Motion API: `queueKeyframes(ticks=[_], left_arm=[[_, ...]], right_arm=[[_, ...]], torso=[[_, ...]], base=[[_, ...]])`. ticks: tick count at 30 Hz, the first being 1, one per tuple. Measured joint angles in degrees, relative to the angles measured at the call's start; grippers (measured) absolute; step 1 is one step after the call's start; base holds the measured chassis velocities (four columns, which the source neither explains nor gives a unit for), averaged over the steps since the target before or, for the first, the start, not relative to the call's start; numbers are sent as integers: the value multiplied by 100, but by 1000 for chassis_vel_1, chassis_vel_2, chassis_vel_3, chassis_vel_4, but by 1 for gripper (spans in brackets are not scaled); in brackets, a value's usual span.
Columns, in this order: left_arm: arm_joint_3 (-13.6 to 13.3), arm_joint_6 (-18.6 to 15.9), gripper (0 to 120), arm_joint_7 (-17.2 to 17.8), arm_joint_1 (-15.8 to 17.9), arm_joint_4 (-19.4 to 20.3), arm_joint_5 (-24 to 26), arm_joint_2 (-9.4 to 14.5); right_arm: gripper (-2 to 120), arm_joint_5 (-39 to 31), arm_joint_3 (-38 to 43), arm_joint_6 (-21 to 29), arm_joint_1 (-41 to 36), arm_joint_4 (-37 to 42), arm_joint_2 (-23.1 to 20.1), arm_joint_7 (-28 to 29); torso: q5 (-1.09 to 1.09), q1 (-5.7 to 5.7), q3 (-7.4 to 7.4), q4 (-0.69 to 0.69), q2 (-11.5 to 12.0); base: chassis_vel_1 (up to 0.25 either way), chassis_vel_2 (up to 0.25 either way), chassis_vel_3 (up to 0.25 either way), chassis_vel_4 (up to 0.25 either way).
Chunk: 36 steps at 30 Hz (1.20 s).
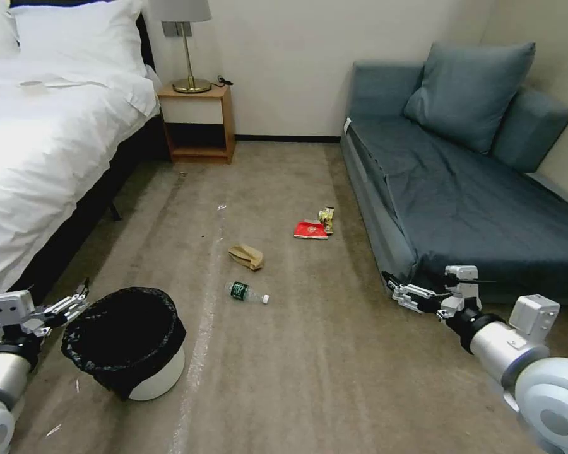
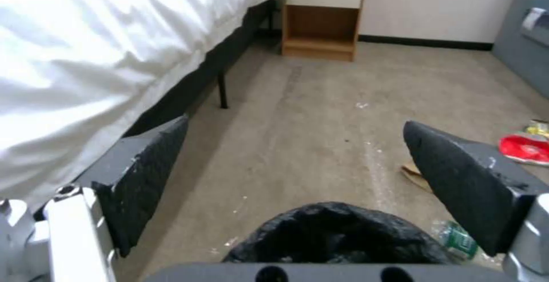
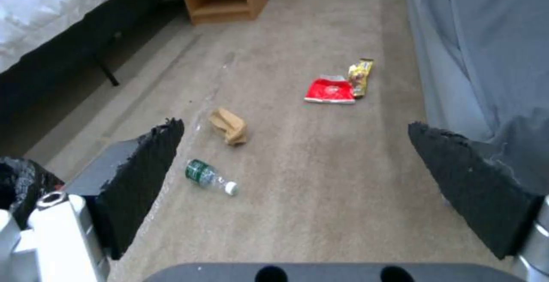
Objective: Pick up the trash bin, then pick up the garbage on the floor and place it into the trash bin.
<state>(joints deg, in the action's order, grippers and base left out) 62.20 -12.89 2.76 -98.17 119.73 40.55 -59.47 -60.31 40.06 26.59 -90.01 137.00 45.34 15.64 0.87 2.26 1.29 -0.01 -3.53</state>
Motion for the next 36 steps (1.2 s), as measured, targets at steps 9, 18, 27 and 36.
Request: queueKeyframes(ticks=[9,18,27,36], left_arm=[[139,-105,100,114,-127,-76,57,98],[98,-232,100,239,-111,-182,-53,147],[-27,-843,100,690,-54,-222,-218,301],[-366,-2062,100,1457,475,-581,517,653]], right_arm=[[100,5,7,3,-75,-14,-175,5],[100,193,-35,13,-331,50,-119,10],[100,293,9,16,-467,172,-58,-1],[100,362,177,12,-720,290,-93,-36]], torso=[[0,0,0,0,0],[0,0,0,-2,0],[0,0,0,0,0],[1,1,0,-1,0]], base=[[0,0,0,0],[0,0,0,0],[0,0,0,0],[0,0,0,0]])
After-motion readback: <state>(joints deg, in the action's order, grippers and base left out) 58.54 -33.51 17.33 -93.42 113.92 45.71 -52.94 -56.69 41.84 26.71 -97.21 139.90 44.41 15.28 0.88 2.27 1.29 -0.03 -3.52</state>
